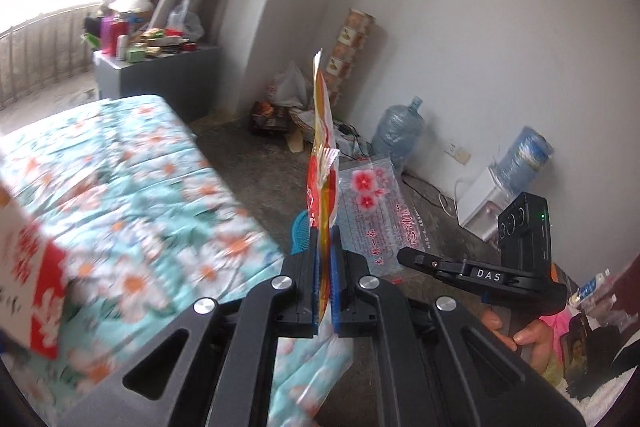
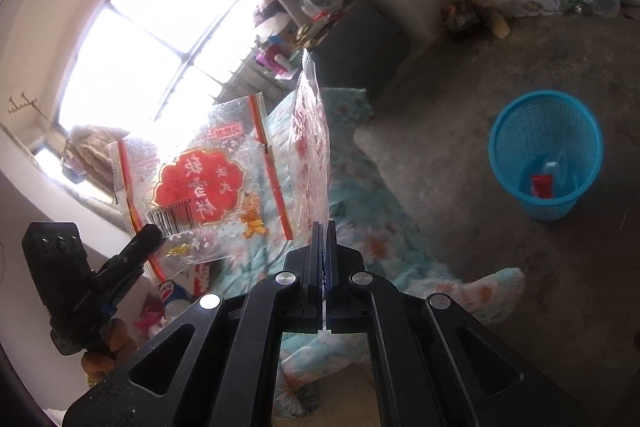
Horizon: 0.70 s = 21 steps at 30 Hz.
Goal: Collect trash
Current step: 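Carry both bags to the blue wastebasket and open both tools over it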
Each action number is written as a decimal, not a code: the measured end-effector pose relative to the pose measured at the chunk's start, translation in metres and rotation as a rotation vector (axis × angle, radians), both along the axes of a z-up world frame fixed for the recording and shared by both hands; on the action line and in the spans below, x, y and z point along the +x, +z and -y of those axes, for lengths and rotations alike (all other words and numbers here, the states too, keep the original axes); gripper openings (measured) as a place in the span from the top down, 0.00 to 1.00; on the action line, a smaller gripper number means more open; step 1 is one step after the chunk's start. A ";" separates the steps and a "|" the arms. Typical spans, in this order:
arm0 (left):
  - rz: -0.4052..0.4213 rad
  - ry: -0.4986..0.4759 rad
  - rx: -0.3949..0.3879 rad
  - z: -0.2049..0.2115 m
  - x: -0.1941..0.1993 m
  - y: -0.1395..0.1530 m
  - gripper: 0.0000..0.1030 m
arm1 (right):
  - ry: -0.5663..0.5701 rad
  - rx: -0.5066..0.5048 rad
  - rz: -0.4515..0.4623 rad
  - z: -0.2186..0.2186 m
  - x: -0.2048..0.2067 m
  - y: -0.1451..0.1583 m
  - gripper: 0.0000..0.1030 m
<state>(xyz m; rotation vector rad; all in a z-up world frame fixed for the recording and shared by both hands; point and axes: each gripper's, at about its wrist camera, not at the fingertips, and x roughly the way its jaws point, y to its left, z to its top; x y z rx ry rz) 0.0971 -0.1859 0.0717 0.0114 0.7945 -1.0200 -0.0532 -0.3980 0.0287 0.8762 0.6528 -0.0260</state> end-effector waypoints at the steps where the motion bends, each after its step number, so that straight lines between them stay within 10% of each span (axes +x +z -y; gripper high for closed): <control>1: -0.003 -0.017 0.009 0.014 0.003 -0.001 0.97 | -0.022 0.000 -0.001 0.009 -0.001 -0.001 1.00; 8: -0.073 -0.137 0.133 0.135 0.029 -0.033 0.96 | -0.233 -0.026 -0.077 0.085 -0.013 -0.030 1.00; 21: -0.249 -0.214 0.391 0.312 0.071 -0.181 0.96 | -0.398 0.052 -0.398 0.179 0.010 -0.170 1.00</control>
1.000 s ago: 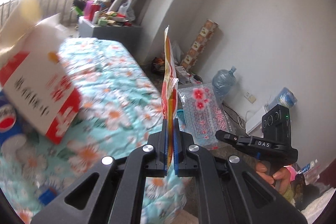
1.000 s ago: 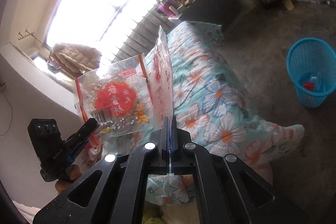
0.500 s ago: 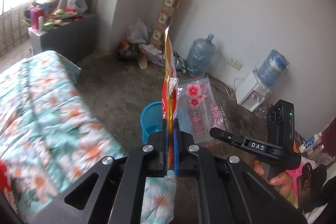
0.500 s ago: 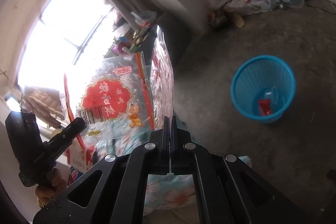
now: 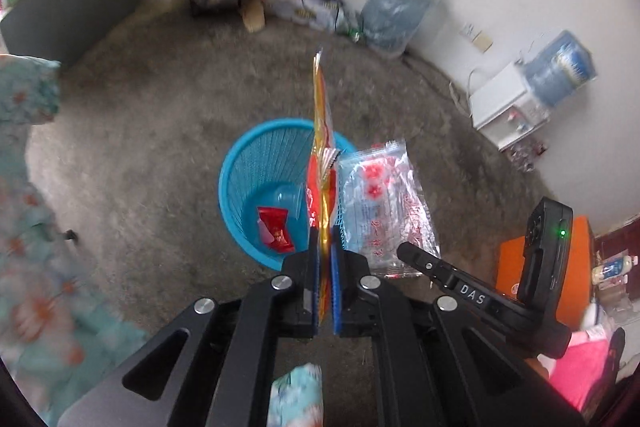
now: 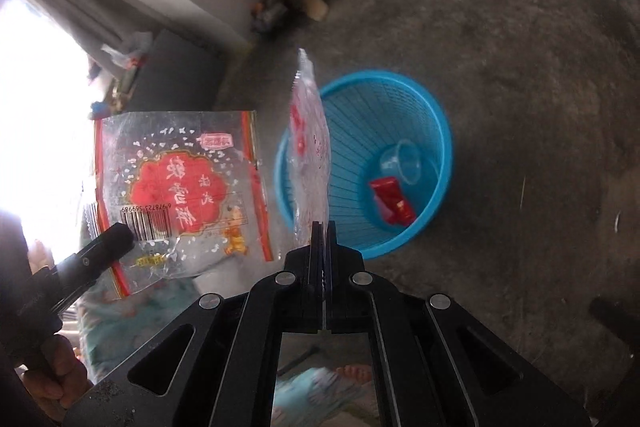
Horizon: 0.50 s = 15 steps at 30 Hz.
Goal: Collect trash
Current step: 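Carry both bags to the blue wastebasket and open both tools over it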
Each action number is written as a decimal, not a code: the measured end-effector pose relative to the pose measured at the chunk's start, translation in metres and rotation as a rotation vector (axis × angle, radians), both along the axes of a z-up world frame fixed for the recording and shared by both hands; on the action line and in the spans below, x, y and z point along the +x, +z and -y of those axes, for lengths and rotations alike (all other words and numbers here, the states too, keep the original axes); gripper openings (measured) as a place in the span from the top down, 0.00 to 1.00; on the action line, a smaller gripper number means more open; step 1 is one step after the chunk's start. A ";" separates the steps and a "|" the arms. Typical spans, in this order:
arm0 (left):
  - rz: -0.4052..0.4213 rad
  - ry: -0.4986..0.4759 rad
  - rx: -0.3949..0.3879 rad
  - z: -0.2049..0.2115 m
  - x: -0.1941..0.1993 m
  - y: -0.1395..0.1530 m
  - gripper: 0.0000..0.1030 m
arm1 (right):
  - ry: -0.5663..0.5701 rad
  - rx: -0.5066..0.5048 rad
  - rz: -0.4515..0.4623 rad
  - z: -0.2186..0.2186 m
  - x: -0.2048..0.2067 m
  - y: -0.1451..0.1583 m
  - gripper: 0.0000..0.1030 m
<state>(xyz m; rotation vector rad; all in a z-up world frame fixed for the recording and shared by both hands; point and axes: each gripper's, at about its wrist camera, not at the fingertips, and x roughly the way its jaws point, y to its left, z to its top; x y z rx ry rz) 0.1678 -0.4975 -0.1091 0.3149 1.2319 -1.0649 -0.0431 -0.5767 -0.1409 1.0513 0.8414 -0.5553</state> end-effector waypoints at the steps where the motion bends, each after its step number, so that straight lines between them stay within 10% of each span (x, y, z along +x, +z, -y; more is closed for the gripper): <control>1: 0.006 -0.003 0.018 0.009 0.004 -0.011 0.96 | -0.001 0.006 -0.012 0.005 0.004 -0.009 1.00; 4: 0.026 0.013 0.073 0.030 0.014 -0.041 0.84 | -0.028 0.037 -0.035 0.020 0.011 -0.034 0.91; 6: 0.043 0.058 0.128 0.038 0.023 -0.060 0.45 | -0.038 0.038 -0.046 0.030 0.016 -0.052 0.59; 15: 0.085 0.167 0.124 0.021 0.043 -0.050 0.42 | -0.113 -0.057 -0.103 0.023 -0.009 -0.047 0.48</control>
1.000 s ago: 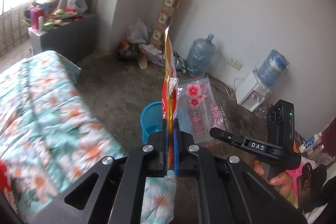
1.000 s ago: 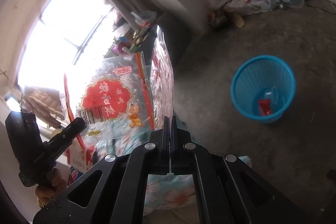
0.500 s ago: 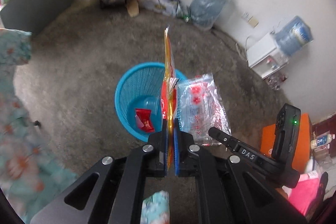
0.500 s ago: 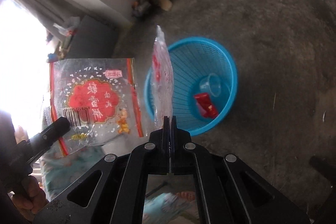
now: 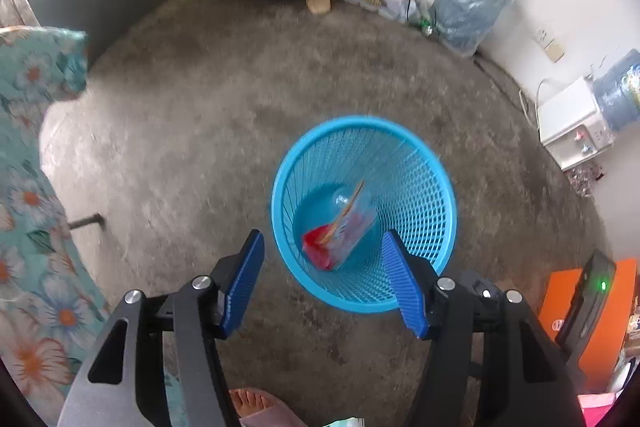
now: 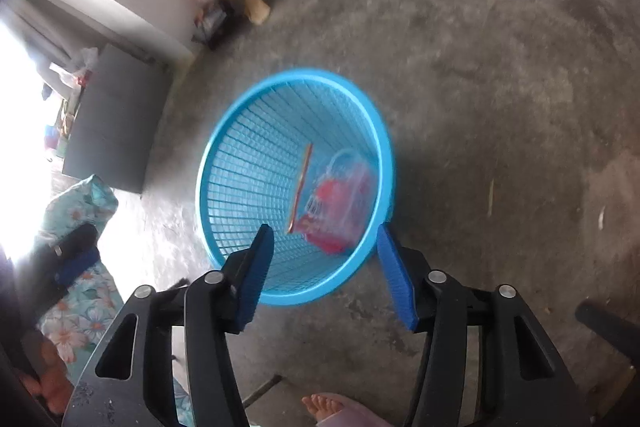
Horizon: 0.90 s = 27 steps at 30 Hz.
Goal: Collect trash
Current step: 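Carry both bags to the blue wastebasket and open both tools over it, then move both tools back toward the trash pile on the bed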
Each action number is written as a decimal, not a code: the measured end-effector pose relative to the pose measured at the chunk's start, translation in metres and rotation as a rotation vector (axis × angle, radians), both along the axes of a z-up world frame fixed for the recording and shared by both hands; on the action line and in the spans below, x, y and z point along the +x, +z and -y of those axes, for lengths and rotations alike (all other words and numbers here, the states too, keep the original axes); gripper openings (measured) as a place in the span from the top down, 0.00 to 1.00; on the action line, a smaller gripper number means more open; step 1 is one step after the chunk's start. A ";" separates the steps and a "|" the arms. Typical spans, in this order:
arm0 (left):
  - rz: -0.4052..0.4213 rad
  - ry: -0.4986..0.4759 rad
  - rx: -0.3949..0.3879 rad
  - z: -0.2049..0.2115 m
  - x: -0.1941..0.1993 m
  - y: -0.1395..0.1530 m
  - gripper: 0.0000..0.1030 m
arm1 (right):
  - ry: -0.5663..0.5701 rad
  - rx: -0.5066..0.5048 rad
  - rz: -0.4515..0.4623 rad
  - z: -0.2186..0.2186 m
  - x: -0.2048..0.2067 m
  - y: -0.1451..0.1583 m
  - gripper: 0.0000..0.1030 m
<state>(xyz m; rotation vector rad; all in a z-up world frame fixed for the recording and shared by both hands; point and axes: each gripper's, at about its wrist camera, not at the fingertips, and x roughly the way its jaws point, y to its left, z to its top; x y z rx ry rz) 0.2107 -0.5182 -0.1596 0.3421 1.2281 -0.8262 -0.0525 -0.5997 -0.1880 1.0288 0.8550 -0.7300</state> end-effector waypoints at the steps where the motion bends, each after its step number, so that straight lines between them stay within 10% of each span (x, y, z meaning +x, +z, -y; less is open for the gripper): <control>1: 0.011 0.005 -0.022 -0.003 -0.001 0.010 0.42 | -0.004 -0.014 0.006 -0.004 -0.003 0.006 0.48; 15: 0.211 -0.052 -0.347 -0.122 -0.063 0.185 0.26 | 0.078 -0.319 0.064 -0.093 0.002 0.150 0.15; 27: 0.291 0.113 -0.387 -0.307 -0.111 0.236 0.14 | 0.292 -0.549 0.012 -0.202 0.031 0.220 0.08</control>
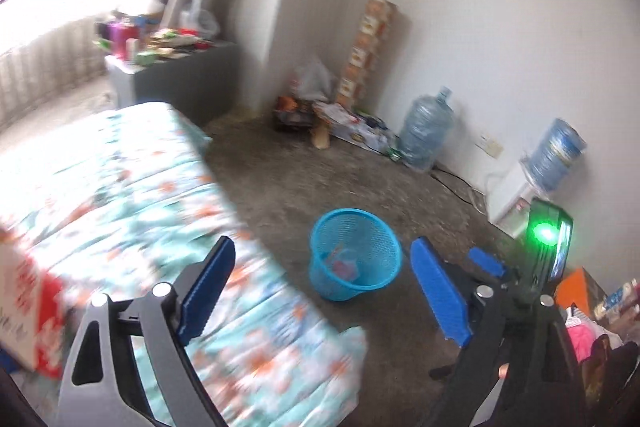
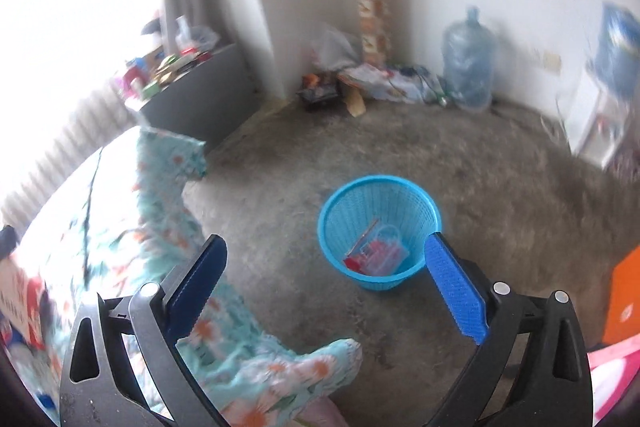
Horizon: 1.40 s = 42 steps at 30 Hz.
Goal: Collect trash
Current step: 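Move both tools back toward the trash pile on the bed, then grasp the white paper cup by its rim with the left tool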
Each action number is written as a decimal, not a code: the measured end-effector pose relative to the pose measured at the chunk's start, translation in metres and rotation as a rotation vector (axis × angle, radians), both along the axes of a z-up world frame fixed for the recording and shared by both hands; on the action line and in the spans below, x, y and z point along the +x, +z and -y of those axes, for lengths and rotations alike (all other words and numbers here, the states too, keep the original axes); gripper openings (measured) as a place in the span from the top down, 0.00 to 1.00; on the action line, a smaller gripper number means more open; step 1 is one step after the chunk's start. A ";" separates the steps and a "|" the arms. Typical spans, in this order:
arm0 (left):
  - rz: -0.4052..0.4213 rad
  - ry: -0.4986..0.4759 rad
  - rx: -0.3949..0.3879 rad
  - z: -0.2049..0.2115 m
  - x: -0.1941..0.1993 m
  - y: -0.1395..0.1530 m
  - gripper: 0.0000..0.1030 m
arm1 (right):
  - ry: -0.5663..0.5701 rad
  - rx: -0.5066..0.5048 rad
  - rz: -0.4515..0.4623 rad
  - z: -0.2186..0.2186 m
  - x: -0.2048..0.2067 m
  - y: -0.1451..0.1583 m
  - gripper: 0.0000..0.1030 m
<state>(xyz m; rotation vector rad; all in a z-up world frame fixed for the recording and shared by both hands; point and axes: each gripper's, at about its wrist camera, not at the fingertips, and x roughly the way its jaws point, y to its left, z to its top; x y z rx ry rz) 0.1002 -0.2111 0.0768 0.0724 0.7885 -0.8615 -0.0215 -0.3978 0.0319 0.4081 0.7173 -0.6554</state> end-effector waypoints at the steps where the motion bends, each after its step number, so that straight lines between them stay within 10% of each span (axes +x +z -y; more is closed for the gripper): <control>1: 0.011 0.029 0.004 -0.015 -0.005 0.001 0.14 | 0.008 -0.048 -0.033 -0.011 0.005 0.002 0.08; 11: 0.103 0.207 -0.066 -0.151 -0.038 0.016 0.11 | 0.295 -0.193 0.010 -0.090 0.027 0.025 0.08; 20: 0.193 0.370 -0.166 -0.256 -0.034 0.027 0.10 | 0.470 -0.085 0.190 -0.129 0.049 0.059 0.08; 27: 0.234 0.484 -0.225 -0.307 0.004 0.057 0.10 | 0.603 0.194 0.289 -0.158 0.080 0.073 0.08; 42: 0.103 0.474 0.090 -0.279 0.182 0.065 0.35 | 0.740 0.404 0.262 -0.192 0.134 0.069 0.19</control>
